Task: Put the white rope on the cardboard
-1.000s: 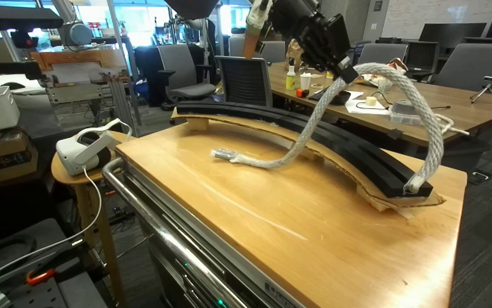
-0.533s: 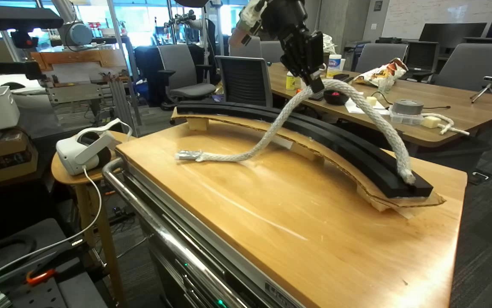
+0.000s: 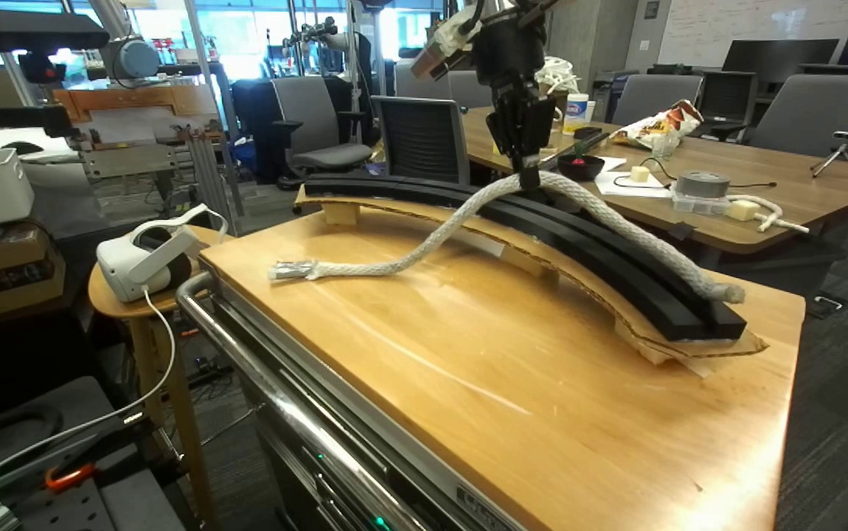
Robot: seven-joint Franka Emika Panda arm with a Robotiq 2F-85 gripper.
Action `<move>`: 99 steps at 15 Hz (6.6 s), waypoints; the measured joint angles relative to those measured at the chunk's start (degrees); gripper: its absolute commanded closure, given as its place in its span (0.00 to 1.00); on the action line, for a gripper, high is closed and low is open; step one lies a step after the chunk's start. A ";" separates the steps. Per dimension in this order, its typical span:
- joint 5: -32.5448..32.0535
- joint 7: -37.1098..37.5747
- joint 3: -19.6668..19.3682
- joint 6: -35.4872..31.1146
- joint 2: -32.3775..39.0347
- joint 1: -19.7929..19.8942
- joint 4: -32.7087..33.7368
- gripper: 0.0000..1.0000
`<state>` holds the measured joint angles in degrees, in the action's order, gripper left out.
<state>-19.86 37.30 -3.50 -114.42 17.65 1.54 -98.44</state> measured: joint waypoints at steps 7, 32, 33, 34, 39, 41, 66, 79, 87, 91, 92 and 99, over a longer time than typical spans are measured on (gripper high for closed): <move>4.81 -0.90 -0.16 10.62 3.35 -0.44 7.63 0.97; 20.30 12.68 -3.49 12.87 17.35 1.07 23.66 0.97; 20.76 12.95 -3.50 12.88 17.82 1.24 23.95 0.97; 21.34 13.14 -3.50 12.92 18.25 1.42 24.22 0.97; 23.15 13.81 -3.50 12.92 19.51 1.94 25.28 0.97; 23.68 14.01 -3.49 12.92 19.66 1.94 25.50 0.97; 36.78 13.34 -3.68 -4.82 12.35 5.64 11.34 0.11; 32.95 3.94 -4.53 -12.81 4.52 5.28 -0.43 0.00; 32.46 -25.55 -6.31 -17.23 -12.78 8.87 -18.66 0.00; 39.46 -33.66 -6.76 -13.13 -20.93 9.52 -23.22 0.00; 39.82 -33.74 -6.84 -12.92 -21.25 9.51 -23.54 0.00; 34.50 -32.37 -6.32 -12.71 -20.52 9.19 -24.26 0.00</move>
<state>14.64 4.93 -9.82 -127.13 -2.87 10.73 -122.70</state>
